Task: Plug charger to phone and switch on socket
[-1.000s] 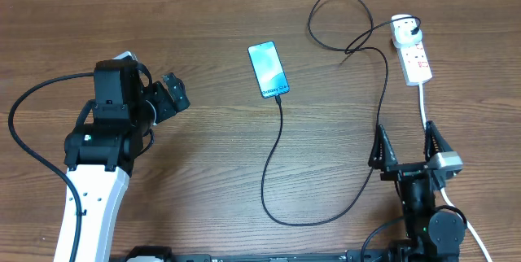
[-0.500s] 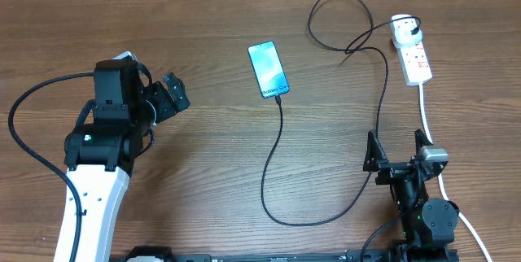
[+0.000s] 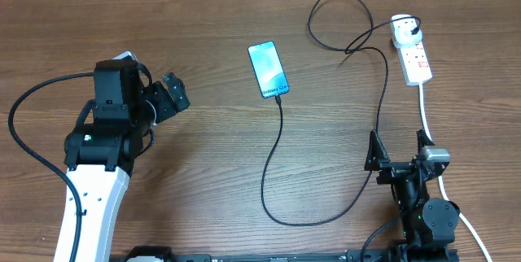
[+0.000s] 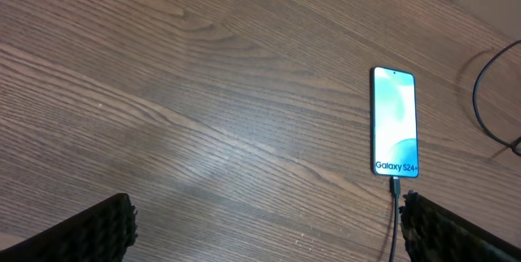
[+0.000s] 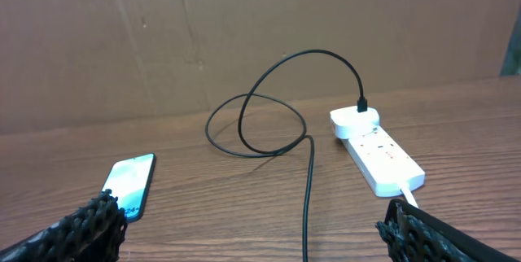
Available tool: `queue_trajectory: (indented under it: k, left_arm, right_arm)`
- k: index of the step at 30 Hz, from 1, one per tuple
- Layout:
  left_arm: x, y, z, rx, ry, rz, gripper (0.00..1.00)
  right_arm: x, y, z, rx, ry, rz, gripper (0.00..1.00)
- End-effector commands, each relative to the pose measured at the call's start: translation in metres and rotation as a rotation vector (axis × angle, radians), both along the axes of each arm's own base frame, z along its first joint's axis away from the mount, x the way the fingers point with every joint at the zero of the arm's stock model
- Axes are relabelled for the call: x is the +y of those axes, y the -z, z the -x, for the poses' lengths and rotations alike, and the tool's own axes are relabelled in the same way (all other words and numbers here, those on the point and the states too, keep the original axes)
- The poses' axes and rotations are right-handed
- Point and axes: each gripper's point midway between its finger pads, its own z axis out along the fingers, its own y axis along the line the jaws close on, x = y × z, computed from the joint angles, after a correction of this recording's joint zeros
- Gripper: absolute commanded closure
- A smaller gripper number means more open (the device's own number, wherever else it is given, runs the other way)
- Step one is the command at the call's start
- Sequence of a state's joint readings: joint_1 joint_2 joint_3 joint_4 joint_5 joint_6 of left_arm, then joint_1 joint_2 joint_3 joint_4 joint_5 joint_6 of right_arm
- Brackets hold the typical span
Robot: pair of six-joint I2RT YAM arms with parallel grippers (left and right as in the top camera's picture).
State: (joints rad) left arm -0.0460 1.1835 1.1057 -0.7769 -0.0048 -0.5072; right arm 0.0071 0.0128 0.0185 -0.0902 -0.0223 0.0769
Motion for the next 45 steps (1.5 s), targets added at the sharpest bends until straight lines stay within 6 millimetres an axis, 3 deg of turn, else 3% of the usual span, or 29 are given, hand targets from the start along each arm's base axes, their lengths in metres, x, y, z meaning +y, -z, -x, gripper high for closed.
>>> queue_trajectory:
  k: [1, 45]
  left_arm:
    - [0.0006, 0.0006, -0.0014, 0.002, -0.013, 0.004, 0.00]
    - [0.0006, 0.0006, -0.0014, 0.002, -0.013, 0.004, 0.00]
  right_arm:
    - [-0.0024, 0.0020, -0.0001, -0.004, 0.012, 0.022, 0.00]
    - [-0.0018, 0.0017, -0.0001, -0.009, 0.007, 0.105, 0.00]
